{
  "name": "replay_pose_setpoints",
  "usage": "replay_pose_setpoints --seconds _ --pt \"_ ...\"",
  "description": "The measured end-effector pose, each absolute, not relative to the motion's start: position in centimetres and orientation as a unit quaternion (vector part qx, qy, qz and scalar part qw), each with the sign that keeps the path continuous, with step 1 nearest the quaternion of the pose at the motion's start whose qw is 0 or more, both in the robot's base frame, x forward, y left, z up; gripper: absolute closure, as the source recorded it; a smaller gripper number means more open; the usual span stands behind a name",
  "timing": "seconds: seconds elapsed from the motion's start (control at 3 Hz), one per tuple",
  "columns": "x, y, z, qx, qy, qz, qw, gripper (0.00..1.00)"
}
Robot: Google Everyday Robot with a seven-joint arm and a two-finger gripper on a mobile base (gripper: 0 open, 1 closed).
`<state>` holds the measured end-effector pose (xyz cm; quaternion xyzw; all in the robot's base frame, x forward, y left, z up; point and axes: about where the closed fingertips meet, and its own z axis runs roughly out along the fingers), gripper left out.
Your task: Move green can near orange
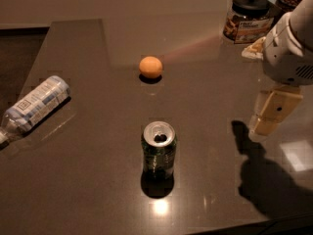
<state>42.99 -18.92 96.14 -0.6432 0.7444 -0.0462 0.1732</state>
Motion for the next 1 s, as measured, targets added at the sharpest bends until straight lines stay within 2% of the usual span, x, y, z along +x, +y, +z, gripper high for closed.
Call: replay_pose_setpoints --seconds 0.33,1.0 --pt "43.0 -18.5 96.1 -0.646 0.742 -0.037 0.176 0.0" --pt "40.4 -10.9 94.8 -0.702 0.668 0.092 0.228 0.0"
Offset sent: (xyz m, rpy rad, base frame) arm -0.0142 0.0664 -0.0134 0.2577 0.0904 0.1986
